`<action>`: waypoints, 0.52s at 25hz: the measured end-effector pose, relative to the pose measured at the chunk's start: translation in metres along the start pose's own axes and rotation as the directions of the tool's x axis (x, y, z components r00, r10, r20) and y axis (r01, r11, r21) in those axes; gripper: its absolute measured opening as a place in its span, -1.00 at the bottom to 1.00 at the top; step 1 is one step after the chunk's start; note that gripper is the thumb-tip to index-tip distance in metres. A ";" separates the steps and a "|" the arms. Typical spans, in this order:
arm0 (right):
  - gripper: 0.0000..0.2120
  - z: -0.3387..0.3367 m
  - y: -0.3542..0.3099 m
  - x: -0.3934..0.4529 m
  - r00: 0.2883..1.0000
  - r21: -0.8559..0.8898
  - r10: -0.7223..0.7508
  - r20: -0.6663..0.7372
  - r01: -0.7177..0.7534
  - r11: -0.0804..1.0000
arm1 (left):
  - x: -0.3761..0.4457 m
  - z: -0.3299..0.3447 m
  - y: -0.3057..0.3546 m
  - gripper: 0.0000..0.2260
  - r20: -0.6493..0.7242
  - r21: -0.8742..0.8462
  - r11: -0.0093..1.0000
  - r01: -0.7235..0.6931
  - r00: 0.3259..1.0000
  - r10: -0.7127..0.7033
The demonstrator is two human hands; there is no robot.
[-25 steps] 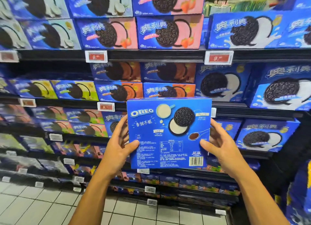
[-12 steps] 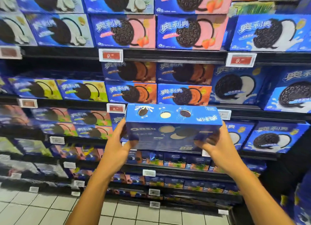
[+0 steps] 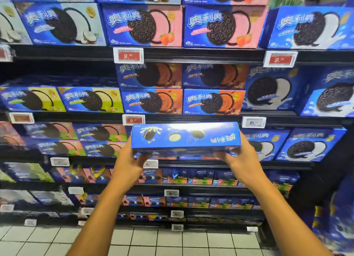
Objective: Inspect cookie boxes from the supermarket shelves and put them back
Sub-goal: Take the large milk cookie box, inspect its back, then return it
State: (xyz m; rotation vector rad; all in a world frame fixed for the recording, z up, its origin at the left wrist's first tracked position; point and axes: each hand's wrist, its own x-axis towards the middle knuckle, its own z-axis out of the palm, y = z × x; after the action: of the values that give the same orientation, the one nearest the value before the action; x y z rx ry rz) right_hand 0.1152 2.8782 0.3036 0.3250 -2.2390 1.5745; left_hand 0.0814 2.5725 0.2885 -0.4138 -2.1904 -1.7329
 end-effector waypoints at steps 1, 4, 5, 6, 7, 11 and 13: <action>-0.36 0.004 0.000 0.000 1.000 0.007 0.008 -0.019 -0.008 1.000 | -0.001 0.002 -0.002 -0.55 -0.033 -0.035 0.999 0.014 0.999 -0.016; -0.44 0.008 0.003 -0.003 0.997 0.002 0.001 -0.083 -0.001 1.000 | -0.005 0.004 0.002 -0.53 -0.093 -0.094 0.996 -0.009 0.996 0.000; -0.45 0.008 0.004 -0.004 0.995 0.016 0.009 -0.099 -0.007 1.000 | -0.006 0.005 0.005 -0.53 -0.103 -0.121 0.993 0.005 0.995 -0.018; -0.44 0.007 0.004 -0.005 0.995 0.034 0.010 -0.102 -0.007 0.999 | -0.007 0.004 0.006 -0.53 -0.093 -0.149 0.989 0.025 0.995 -0.039; -0.44 0.006 0.003 -0.006 0.996 0.045 0.001 -0.089 0.003 0.999 | -0.008 0.004 0.008 -0.50 -0.073 -0.157 0.987 0.040 0.996 -0.052; -0.50 0.013 0.006 -0.003 0.995 0.135 0.012 -0.097 0.001 0.991 | -0.020 0.002 0.019 -0.45 0.039 -0.239 0.970 0.050 0.998 -0.042; -0.51 0.024 0.018 -0.001 0.985 0.272 0.084 -0.149 -0.041 0.961 | -0.022 0.007 0.029 -0.42 0.082 -0.287 0.955 0.078 0.995 -0.056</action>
State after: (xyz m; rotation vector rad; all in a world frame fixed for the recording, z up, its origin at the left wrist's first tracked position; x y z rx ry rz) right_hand 0.1049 2.8623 0.2804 0.1944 -1.9350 1.8720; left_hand 0.1128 2.5855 0.3029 -0.4837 -2.0215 -2.1189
